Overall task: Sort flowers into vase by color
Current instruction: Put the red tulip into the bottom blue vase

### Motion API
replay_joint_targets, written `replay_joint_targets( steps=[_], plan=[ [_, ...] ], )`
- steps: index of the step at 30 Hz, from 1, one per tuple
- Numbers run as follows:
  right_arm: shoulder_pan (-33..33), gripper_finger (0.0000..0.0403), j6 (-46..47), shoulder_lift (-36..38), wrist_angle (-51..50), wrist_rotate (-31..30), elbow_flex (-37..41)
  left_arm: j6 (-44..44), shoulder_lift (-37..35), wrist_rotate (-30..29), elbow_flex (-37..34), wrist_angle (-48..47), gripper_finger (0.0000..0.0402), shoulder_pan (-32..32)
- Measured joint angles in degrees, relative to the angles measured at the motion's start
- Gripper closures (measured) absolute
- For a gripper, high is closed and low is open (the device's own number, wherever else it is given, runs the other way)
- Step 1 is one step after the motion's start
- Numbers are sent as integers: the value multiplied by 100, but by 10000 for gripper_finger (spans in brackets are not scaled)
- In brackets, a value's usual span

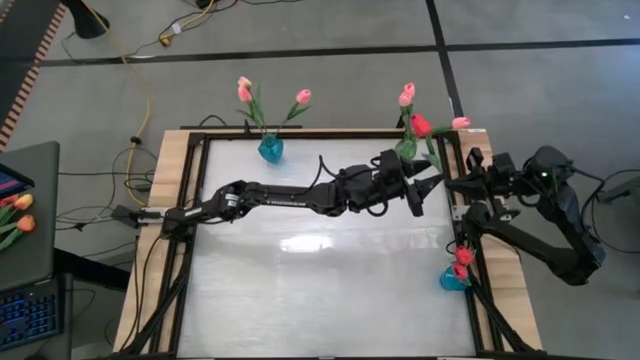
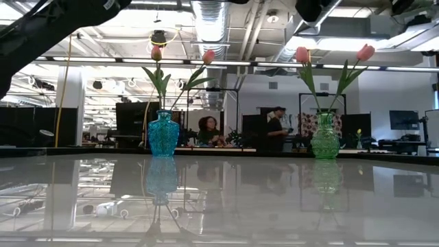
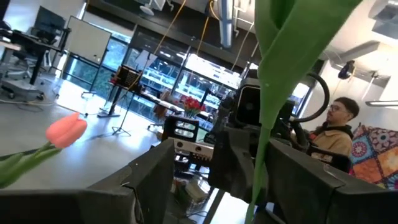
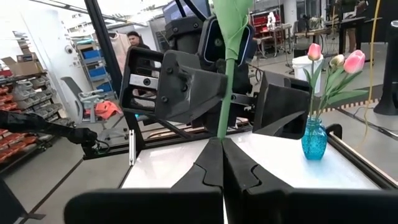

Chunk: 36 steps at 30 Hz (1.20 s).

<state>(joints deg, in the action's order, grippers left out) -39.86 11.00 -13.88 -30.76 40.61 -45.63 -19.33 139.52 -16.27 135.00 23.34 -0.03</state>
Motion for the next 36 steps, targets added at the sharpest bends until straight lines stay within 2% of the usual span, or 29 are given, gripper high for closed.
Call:
replay_joint_targets(
  steps=[6, 9, 18, 28, 32, 36],
  plan=[
    [0, 386, -73, -199, -8, -1, 0, -87, 0, 63, 0, 10, 169, 28],
    [0, 386, -131, -313, -10, -1, 0, -87, 0, 75, 0, 10, 181, 28],
    [0, 386, -249, -327, 96, -12, 0, -127, 0, 259, 0, 10, 284, 21],
    [0, 386, -208, -327, 299, -23, 0, -114, 0, 276, 0, 19, 340, 15],
    [0, 369, -205, -327, 295, -23, 0, -75, 0, 402, 0, 23, 391, 15],
    [0, 342, -202, -329, 275, -23, -4, -81, 0, 406, 0, 13, 399, 17]
  ],
)
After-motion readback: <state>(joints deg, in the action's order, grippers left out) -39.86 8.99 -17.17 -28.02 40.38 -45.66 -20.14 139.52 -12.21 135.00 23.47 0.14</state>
